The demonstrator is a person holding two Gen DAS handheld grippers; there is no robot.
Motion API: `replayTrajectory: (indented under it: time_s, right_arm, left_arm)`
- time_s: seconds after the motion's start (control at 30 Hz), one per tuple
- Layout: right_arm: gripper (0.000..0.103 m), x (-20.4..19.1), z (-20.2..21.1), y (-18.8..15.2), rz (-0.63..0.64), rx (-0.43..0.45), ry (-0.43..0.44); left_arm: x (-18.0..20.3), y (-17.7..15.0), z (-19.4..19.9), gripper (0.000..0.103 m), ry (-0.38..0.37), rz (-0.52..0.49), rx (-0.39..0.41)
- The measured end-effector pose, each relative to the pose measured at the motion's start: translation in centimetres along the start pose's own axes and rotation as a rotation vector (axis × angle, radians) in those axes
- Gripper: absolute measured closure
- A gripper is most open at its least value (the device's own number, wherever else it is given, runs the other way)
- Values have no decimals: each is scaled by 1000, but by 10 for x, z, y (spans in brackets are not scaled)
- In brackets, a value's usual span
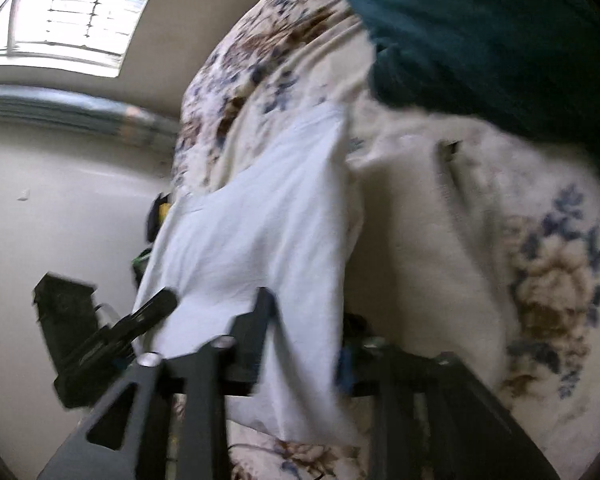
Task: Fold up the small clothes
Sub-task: 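Lift the folded T-shirt with both tools and place it on the clothes stack, then open both tools and raise them away from the stack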
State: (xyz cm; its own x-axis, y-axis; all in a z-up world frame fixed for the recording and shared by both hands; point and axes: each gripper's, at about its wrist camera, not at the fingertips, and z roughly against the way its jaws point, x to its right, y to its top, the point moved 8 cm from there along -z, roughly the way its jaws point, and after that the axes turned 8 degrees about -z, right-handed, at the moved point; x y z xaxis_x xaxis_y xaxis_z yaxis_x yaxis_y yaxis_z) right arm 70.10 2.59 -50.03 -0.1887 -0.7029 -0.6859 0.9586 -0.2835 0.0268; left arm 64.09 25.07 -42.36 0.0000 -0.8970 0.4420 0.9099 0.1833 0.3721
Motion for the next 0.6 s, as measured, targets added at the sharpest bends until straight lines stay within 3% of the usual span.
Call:
replayTrajectory:
  time_s: [0.07,0.13,0.2,0.27,0.43,0.6]
  right_arm:
    - [53,9,15,1,20,69,-128]
    - [45,11,29,-2,75,135,-278]
    - [26,10,40,-10,111,170,-377]
    - [1,6,53,-20,134,206,-452]
    - [0,-7,90,-50,191,308,-601]
    - [0,-32,143,-89,232,377,-647]
  left_arm:
    - [-1,-3,4,38,67,-21,9]
    - [1,-8,12,16,177,-62,24]
    - [3,-14,15,8,279,-101,22]
    - [9,-22,21,8,359,-139,34]
    - [28,-41,41,8,509,-216,26]
    - [54,-58,76,8,506,-241,47]
